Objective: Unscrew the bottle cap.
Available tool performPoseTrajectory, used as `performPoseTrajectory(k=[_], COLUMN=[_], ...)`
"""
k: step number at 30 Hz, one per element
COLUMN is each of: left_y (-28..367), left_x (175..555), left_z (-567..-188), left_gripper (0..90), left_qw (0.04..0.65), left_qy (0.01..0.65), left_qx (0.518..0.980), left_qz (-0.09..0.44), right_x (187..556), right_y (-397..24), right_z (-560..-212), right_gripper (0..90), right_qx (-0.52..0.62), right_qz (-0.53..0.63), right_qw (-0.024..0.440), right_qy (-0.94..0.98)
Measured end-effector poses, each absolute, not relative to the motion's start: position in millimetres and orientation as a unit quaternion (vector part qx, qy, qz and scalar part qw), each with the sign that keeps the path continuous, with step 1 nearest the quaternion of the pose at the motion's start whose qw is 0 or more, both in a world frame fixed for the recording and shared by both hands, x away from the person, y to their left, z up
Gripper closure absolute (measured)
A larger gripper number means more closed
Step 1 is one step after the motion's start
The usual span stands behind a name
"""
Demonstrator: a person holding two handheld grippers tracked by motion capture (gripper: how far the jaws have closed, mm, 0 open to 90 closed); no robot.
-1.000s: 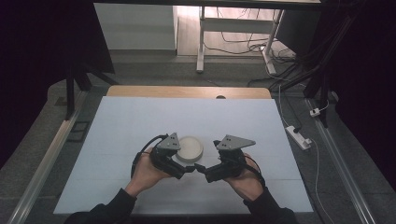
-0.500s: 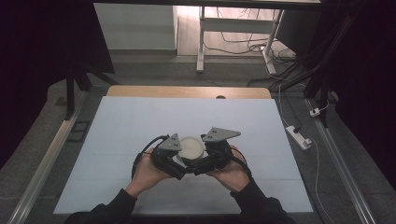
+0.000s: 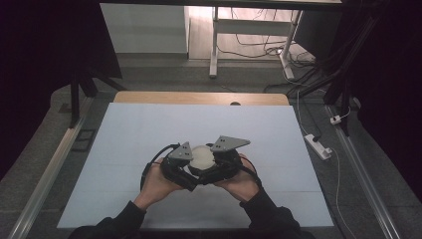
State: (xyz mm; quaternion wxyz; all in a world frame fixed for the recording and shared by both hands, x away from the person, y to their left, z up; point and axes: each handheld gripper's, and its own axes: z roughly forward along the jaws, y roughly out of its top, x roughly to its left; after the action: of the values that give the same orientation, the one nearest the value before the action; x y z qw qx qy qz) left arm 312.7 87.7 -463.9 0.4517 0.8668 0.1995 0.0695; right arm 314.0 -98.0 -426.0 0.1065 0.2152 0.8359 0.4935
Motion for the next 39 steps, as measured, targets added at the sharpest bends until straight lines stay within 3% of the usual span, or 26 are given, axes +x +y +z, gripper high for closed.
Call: performPoseTrajectory(k=[22,25,27,39], left_y=[87.7,87.8,88.8,94.1], left_x=[315.1,315.1,315.3,316.5], left_z=[-466.2,-465.5,-464.7,-461.3], left_gripper=[7.3,7.3,7.3,7.3], left_qw=[0.453,0.453,0.457,0.454], left_qy=[0.132,0.137,0.148,0.211], left_qx=[0.881,0.88,0.876,0.863], left_qz=[0.028,0.031,0.035,0.07], right_x=[335.2,334.6,332.5,322.9], right_y=[-114.7,-114.6,-114.0,-106.9], right_z=[-428.4,-427.7,-426.1,-418.3], right_gripper=[7.0,6.3,0.1,0.0], right_qx=[0.095,0.101,0.11,0.216], right_qz=[0.508,0.506,0.511,0.505], right_qw=[-0.001,0.001,0.01,0.087], right_qy=[0.856,0.857,0.852,0.831])
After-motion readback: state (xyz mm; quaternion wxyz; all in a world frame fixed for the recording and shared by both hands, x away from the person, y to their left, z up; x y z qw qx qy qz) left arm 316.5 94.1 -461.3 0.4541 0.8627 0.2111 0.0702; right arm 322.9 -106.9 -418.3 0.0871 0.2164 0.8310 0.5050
